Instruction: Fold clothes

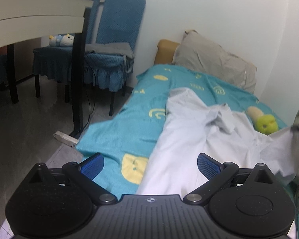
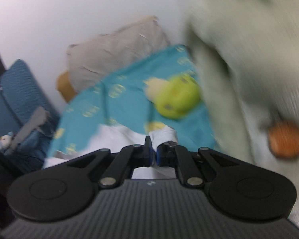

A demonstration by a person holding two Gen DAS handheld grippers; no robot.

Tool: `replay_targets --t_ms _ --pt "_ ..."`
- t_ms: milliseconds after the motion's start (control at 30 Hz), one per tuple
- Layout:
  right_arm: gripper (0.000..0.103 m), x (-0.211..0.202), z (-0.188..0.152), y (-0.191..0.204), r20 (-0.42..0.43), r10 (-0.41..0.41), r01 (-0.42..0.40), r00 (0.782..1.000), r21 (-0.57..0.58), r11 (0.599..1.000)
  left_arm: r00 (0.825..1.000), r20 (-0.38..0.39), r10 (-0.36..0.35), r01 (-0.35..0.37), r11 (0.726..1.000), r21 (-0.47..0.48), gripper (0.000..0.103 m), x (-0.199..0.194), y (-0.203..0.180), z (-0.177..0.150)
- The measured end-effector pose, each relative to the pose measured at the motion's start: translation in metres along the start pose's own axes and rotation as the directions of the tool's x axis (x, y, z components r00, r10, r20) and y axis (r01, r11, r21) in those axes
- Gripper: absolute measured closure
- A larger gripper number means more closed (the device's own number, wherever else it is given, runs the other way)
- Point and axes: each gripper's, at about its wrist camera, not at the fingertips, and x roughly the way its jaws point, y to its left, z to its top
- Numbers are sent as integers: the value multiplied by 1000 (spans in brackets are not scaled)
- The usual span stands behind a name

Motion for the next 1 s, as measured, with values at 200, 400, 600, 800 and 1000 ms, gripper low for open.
replay_targets --t_ms 200,400,600,800,1000 --pt "96 2 16 108 -58 66 -74 996 -151 986 999 39 21 -19 999 -38 2 -11 17 14" --pt "95 54 -44 207 -198 80 -135 977 -282 950 998 28 62 -60 997 -42 2 -6 40 17" --pt "83 105 -101 223 -318 128 -219 940 -269 938 995 -11 96 -96 992 -80 3 4 58 18" --pt "14 78 -109 210 -303 252 -337 919 -274 901 996 -6 86 -87 994 -59 4 7 50 17" --pt "14 -4 -88 181 -262 311 -381 913 -278 882 996 20 86 -86 996 -30 4 1 41 16"
